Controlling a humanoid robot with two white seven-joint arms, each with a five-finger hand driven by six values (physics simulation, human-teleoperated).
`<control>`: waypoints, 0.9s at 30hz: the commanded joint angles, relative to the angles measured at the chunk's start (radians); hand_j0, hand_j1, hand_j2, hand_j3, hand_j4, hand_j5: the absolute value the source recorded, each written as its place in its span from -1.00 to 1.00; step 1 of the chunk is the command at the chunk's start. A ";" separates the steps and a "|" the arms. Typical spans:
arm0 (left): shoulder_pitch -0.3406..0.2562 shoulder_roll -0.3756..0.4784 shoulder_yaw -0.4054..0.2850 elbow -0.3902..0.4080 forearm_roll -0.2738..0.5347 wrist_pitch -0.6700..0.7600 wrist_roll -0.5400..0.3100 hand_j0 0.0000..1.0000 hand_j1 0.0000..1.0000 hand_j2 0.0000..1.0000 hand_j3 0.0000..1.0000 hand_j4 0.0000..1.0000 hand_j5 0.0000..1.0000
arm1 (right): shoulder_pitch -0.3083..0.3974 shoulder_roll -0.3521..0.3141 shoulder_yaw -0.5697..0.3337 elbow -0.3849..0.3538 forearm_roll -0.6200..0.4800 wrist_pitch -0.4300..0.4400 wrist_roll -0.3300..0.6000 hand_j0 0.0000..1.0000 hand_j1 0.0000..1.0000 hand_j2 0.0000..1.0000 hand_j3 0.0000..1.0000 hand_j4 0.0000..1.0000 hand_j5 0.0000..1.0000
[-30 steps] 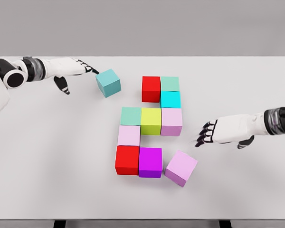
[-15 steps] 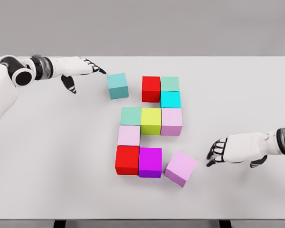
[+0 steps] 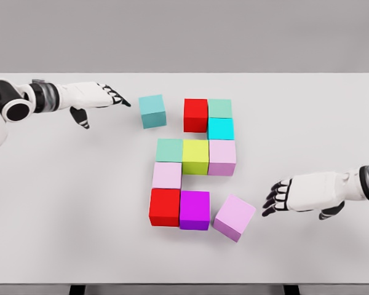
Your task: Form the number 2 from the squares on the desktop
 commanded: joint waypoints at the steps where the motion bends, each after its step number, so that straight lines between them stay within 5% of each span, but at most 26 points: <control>1: 0.000 0.020 -0.018 -0.035 0.012 0.002 0.001 1.00 1.00 1.00 1.00 1.00 1.00 | 0.000 0.006 0.002 -0.002 -0.010 0.002 -0.001 1.00 1.00 1.00 1.00 1.00 1.00; 27: -0.017 -0.049 -0.032 -0.004 -0.004 0.002 -0.001 1.00 1.00 1.00 1.00 1.00 1.00 | 0.005 0.037 -0.011 0.000 -0.013 0.002 -0.002 1.00 1.00 1.00 1.00 1.00 1.00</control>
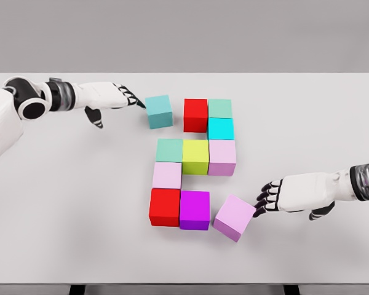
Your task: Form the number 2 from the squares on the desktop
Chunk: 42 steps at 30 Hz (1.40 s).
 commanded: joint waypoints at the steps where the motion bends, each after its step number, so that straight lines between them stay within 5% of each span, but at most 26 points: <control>1: -0.002 -0.002 0.002 0.020 0.004 0.002 0.000 1.00 1.00 1.00 1.00 1.00 1.00 | 0.000 0.001 -0.003 0.000 -0.005 0.002 -0.002 1.00 1.00 1.00 1.00 1.00 1.00; 11: -0.038 -0.044 0.002 0.102 0.002 0.002 -0.001 1.00 1.00 1.00 1.00 1.00 1.00 | -0.003 0.021 -0.030 0.000 -0.011 0.002 0.001 1.00 1.00 1.00 1.00 1.00 1.00; 42: -0.034 -0.079 0.002 0.101 0.005 0.002 -0.003 1.00 1.00 1.00 1.00 1.00 1.00 | -0.003 0.053 -0.067 0.000 -0.020 0.002 -0.003 1.00 1.00 1.00 1.00 1.00 1.00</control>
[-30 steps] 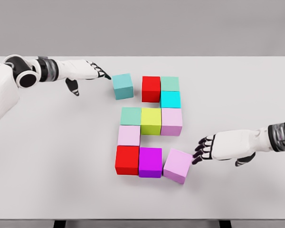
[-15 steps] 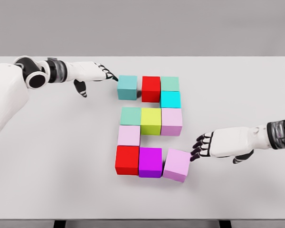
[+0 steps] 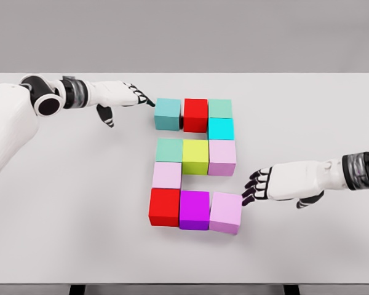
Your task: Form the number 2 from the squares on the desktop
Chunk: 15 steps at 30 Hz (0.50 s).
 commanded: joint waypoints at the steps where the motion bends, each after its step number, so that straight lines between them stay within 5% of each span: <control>1: 0.000 0.009 0.002 -0.003 0.010 0.002 0.000 1.00 1.00 1.00 1.00 1.00 1.00 | 0.000 0.007 -0.005 0.000 -0.006 0.002 0.000 1.00 1.00 1.00 1.00 1.00 1.00; 15: 0.011 0.033 -0.013 -0.060 0.013 0.002 0.002 1.00 1.00 1.00 1.00 1.00 1.00 | 0.002 -0.005 -0.022 0.017 -0.004 0.002 0.003 1.00 1.00 1.00 1.00 1.00 1.00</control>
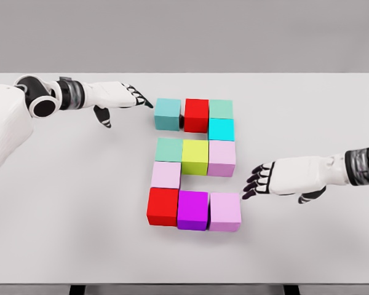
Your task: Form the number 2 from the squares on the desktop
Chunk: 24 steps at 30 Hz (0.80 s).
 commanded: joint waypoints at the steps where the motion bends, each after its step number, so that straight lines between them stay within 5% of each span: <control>1: 0.000 -0.004 0.001 -0.003 0.004 0.002 0.000 1.00 1.00 1.00 1.00 1.00 1.00 | 0.000 -0.008 0.004 -0.004 -0.004 0.002 0.002 1.00 1.00 1.00 1.00 1.00 1.00; 6: 0.008 -0.004 0.001 -0.054 0.004 0.002 0.000 1.00 1.00 1.00 1.00 1.00 1.00 | 0.011 -0.019 0.009 -0.015 -0.002 0.002 0.002 1.00 1.00 1.00 1.00 1.00 1.00; 17: 0.005 0.006 0.000 -0.024 0.004 0.002 0.000 1.00 1.00 1.00 1.00 1.00 1.00 | 0.028 0.010 0.015 -0.016 -0.004 0.002 -0.001 1.00 1.00 1.00 1.00 1.00 1.00; 24: 0.014 0.110 -0.005 -0.064 0.033 0.002 0.005 1.00 1.00 1.00 1.00 1.00 1.00 | 0.037 0.024 0.015 -0.016 -0.004 0.002 0.000 1.00 1.00 1.00 1.00 1.00 1.00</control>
